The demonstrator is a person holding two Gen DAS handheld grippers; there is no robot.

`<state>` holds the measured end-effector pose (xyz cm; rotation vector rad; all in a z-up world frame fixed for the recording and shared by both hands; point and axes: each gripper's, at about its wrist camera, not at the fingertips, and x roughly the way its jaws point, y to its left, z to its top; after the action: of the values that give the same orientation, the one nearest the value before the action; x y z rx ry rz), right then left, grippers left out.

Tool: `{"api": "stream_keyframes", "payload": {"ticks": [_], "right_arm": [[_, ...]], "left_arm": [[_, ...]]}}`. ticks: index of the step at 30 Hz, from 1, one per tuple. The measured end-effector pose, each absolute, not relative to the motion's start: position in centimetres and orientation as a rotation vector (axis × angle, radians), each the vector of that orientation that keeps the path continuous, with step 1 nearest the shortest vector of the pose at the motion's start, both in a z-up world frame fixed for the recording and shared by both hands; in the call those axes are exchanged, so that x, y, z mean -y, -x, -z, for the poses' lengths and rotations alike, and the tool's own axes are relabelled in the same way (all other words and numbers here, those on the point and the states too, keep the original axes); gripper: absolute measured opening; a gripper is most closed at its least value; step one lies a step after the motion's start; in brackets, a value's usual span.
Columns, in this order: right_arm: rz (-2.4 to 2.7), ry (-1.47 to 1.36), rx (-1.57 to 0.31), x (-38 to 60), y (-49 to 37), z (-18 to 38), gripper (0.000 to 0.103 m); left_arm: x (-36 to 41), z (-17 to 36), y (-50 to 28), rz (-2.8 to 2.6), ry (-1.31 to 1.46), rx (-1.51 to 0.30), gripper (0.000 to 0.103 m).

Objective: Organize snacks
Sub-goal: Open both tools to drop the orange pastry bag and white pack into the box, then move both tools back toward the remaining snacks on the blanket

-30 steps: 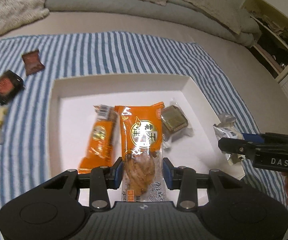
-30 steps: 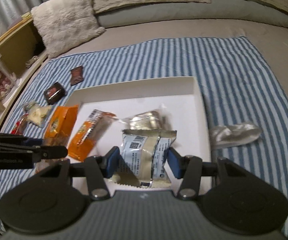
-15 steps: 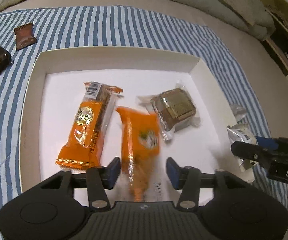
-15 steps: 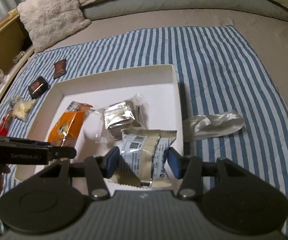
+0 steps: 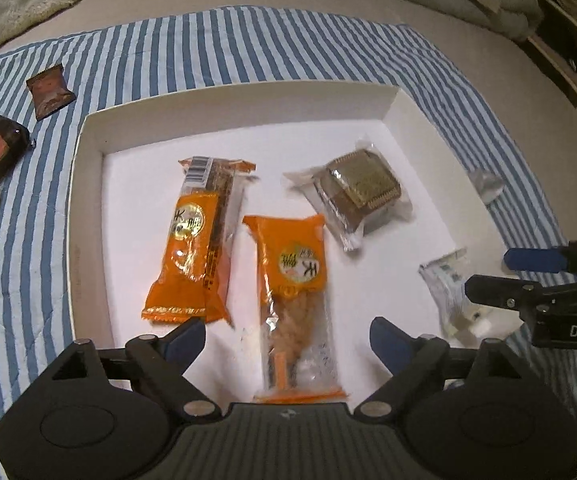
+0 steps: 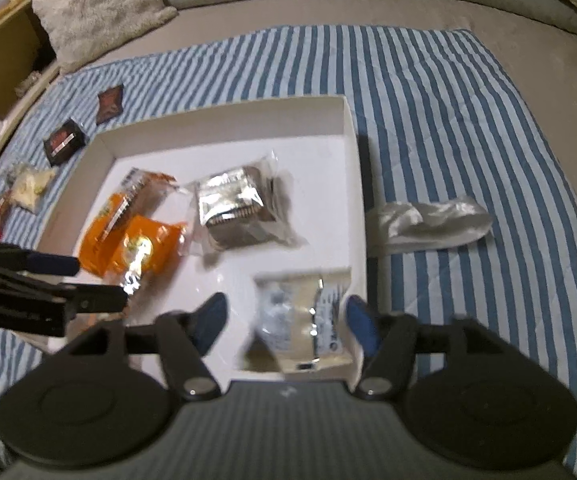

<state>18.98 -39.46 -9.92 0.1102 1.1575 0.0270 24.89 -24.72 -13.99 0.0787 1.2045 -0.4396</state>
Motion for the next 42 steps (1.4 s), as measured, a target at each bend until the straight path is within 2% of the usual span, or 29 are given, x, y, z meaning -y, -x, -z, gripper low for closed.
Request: {"api": "stream_keyframes", "payload": {"ticks": [7,10,15,42], "right_arm": [[-0.072,-0.104,-1.189,38.7,-18.0,10.1,0.091],[-0.070,-0.089,-1.186,38.2,-17.6,9.9,0.098],[-0.042,-0.086,-1.185,38.3,-17.2,9.7,0.102],[-0.001,-0.136,-1.111,35.7,-16.2,7.1,0.102]], "left_arm": [[24.1,13.8,-24.1,0.438,-0.115,-1.200,0.101],[23.9,13.6,-23.8,0.442,-0.127,-1.195,0.103],[23.1,13.2,-23.2,0.442,-0.136,-1.178,0.103],[17.1,10.1,-22.6,0.398,-0.111,-1.086,0.103]]}}
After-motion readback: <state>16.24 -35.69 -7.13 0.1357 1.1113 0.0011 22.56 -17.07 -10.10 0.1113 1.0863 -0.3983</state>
